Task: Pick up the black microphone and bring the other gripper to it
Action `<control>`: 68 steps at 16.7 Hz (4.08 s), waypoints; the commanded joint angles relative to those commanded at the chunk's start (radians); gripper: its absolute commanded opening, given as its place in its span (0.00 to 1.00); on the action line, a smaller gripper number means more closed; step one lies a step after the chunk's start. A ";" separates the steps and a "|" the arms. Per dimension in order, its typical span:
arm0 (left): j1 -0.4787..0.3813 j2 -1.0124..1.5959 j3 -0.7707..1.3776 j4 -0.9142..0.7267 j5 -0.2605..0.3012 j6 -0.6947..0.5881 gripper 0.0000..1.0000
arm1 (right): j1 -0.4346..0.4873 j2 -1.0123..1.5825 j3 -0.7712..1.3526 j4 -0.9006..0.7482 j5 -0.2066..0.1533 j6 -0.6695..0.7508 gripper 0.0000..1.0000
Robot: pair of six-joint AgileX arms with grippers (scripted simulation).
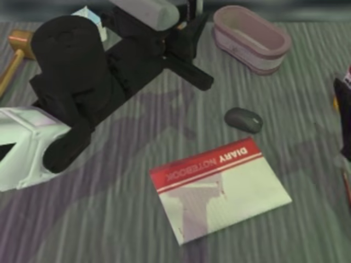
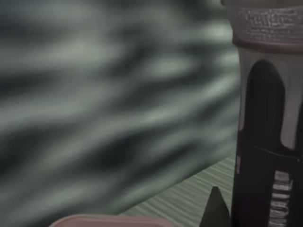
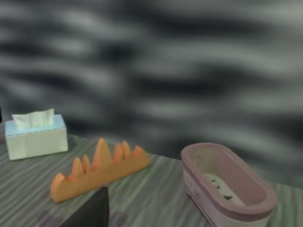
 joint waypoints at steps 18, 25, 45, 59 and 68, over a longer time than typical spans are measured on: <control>0.000 0.000 0.000 0.000 0.000 0.000 0.00 | 0.303 0.573 0.388 0.201 -0.031 -0.012 1.00; 0.000 0.000 0.000 0.000 0.000 0.000 0.00 | 0.319 0.899 0.632 0.271 -0.011 -0.011 1.00; 0.000 0.000 0.000 0.000 0.000 0.000 0.00 | 0.321 0.944 0.673 0.281 -0.008 -0.011 0.00; 0.000 0.000 0.000 0.000 0.000 0.000 0.45 | 0.321 0.944 0.673 0.281 -0.008 -0.011 0.00; 0.000 0.000 0.000 0.000 0.000 0.000 1.00 | 0.321 0.944 0.673 0.281 -0.008 -0.011 0.00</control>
